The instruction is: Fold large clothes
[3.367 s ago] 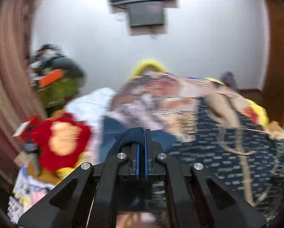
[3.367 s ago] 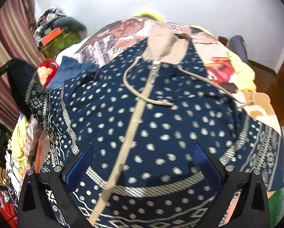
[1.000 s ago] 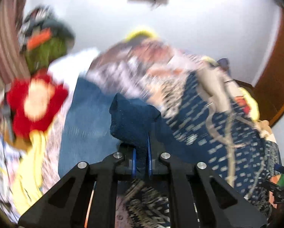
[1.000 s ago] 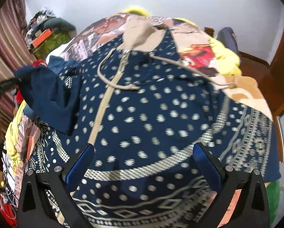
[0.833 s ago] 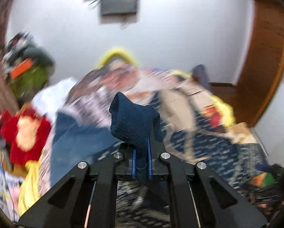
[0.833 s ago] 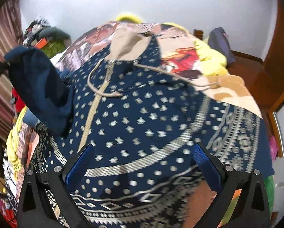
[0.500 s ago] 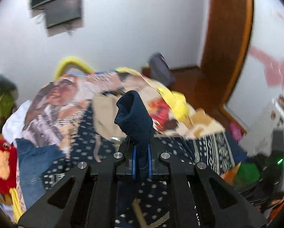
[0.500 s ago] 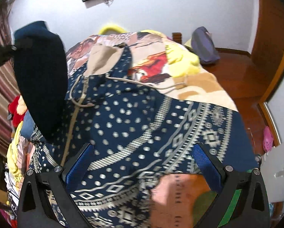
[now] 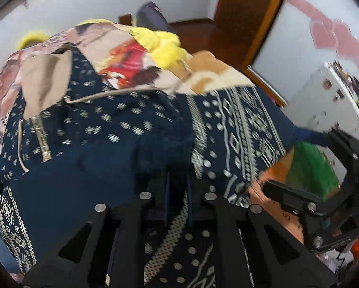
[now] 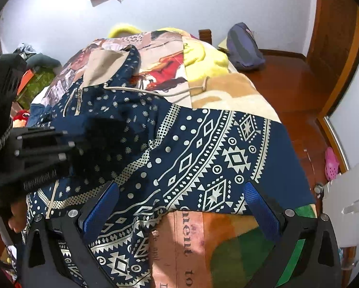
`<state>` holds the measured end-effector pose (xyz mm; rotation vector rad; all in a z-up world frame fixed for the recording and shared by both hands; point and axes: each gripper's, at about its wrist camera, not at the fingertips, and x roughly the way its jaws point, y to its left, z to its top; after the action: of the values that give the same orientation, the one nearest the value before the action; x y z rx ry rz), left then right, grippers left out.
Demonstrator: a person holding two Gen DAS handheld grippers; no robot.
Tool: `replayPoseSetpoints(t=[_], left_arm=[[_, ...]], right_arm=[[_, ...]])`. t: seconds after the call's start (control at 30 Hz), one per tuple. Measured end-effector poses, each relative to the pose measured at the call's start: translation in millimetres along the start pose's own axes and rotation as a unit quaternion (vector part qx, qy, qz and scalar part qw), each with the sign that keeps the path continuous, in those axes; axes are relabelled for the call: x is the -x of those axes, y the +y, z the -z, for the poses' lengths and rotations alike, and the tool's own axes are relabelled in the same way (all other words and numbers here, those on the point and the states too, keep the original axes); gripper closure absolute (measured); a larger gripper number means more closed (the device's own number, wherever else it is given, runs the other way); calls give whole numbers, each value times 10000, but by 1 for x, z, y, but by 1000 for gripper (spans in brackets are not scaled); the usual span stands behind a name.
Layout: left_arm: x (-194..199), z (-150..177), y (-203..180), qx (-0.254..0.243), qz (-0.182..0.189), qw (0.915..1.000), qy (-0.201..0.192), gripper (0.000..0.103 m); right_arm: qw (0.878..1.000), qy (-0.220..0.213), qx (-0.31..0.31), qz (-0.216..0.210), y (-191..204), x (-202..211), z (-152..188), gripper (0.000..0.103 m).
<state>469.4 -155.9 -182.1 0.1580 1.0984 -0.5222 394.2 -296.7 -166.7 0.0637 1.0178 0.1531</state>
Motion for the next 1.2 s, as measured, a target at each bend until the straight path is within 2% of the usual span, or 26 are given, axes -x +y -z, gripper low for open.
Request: replayPoseSetpoints(t=[0.07,0.13,0.2,0.27,0.33,0.37,0.47,0.6,0.73,0.8,0.9,0.93,1.0,1.13,1.2], left_arm=[[9,1,-1,2,69,10000,26,89],[28,5,5,161,154,9996,-169,83],[51,9,22,436,202,9980,-420,68],[73,16,41,638,145,9955,-687,60],[95,24,64,784,-78,9925,-938,50],[106,31,78,858,-303,9901,-1068,44],[122,53,116,1023,-1000,9821,-1224,38],[111,89,169,1358,-1661,9731,-842,38],[82,129,207,1709,-1769,9685,-394,38],[68,145,219,1874,-1842,9647,-194,38],[52,164,229,1947,-1972,9608,2,38],[50,168,230,1943,-2001,9603,-6,38],[51,173,231,1897,-2067,9598,-99,37],[50,176,226,1677,-2147,9621,-106,37],[50,176,224,1596,-2194,9625,-75,37]], right_arm=[[10000,-1,11,-6,1,-1,-2,0],[10000,-27,49,1,4,-1,-5,0],[9999,-70,77,-9,8,0,-9,0],[9999,-87,76,-72,12,-1,-13,0],[9997,-72,58,-233,18,-2,-18,0],[9994,-49,45,-331,21,-4,-21,0],[9983,75,67,-577,34,-15,-29,0],[9977,223,178,-608,58,-35,-34,0],[9974,350,442,-459,87,-59,-32,0],[9969,356,672,-219,101,-70,-30,0],[9901,228,1322,409,122,-84,-23,0],[9852,226,1570,645,127,-91,-20,0],[9812,280,1706,857,124,-96,-17,0],[9880,412,1271,770,100,-93,-21,0],[9926,520,939,568,83,-88,-22,0]])
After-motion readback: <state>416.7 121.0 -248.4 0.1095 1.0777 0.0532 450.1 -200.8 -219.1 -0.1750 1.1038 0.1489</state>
